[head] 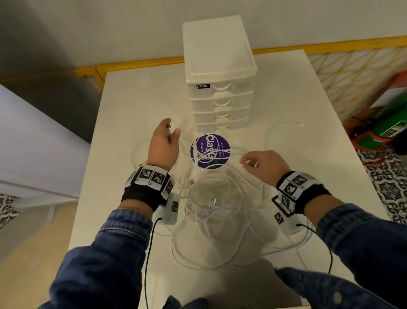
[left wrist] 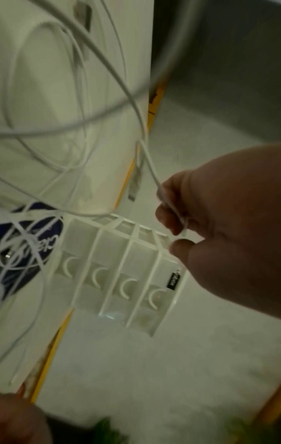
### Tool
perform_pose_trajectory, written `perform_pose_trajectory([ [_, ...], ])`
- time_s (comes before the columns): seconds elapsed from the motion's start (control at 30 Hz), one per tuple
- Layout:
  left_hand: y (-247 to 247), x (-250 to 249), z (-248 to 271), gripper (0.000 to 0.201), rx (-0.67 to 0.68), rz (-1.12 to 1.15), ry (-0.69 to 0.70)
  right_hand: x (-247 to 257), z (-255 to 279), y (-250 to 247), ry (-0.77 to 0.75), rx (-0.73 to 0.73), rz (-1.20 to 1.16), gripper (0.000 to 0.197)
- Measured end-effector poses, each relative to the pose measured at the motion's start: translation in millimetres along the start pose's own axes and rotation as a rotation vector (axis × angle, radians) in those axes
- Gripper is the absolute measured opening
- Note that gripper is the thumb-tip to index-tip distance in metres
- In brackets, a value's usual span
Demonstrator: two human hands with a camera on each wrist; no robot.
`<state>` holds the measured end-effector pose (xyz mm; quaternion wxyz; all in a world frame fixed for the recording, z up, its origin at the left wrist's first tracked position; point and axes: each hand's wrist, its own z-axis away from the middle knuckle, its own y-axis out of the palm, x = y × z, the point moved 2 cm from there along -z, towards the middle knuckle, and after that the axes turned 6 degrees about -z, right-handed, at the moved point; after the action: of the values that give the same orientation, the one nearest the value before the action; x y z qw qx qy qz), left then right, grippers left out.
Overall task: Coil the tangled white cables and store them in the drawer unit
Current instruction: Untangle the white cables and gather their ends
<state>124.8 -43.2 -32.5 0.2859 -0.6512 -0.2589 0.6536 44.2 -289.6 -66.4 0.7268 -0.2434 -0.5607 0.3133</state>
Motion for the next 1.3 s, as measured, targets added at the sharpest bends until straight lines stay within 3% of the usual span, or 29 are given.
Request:
perform_pose_trajectory([
  [0.17, -16.4, -14.5, 6.8, 0.042, 0.019, 0.145, 0.116, 39.0, 14.2, 54.4, -0.268, 0.222, 0.015, 0.018],
  [0.33, -51.8, -33.6, 13.5, 0.036, -0.113, 0.241, 0.206, 45.9, 11.4, 90.3, -0.225, 0.404, 0.207, 0.026],
  [0.57, -105.0, -43.8, 3.2, 0.041, -0.402, 0.119, 0.332, 32.6, 9.6, 92.3, -0.224, 0.406, 0.249, 0.013],
  [0.67, -123.3, -41.6, -0.8, 0.035, -0.48, 0.149, 0.357, 28.4, 10.1, 84.7, -0.196, 0.365, 0.216, 0.013],
  [0.73, -120.5, -37.6, 1.2, 0.032, -0.415, 0.1, 0.335, 27.8, 10.2, 72.8, -0.162, 0.288, 0.104, 0.014],
  [0.9, -63.2, -31.7, 19.6, 0.018, 0.052, -0.063, 0.231, 58.1, 9.7, 28.2, -0.238, 0.008, -0.237, 0.011],
  [0.97, -40.2, -37.7, 33.5, 0.015, 0.222, 0.001, 0.211, 82.4, 10.8, 12.0, -0.285, -0.062, -0.377, 0.014],
  [1.07, -24.7, -49.5, 50.4, 0.008, 0.422, 0.279, 0.159, 115.6, 13.5, -8.0, -0.395, -0.14, -0.536, 0.014],
  [1.17, -28.3, -55.4, 52.0, 0.015, 0.435, 0.357, 0.187, 129.9, 10.0, -20.9, -0.455, -0.225, -0.576, 0.01],
  [1.23, -33.7, -55.4, 46.2, 0.013, 0.322, 0.345, 0.153, 126.0, 3.3, -23.2, -0.457, -0.285, -0.579, 0.008],
  [1.3, -38.2, -50.7, 39.9, 0.015, 0.194, 0.332, 0.068, 110.6, -9.6, -15.6, -0.356, -0.261, -0.486, 0.015],
])
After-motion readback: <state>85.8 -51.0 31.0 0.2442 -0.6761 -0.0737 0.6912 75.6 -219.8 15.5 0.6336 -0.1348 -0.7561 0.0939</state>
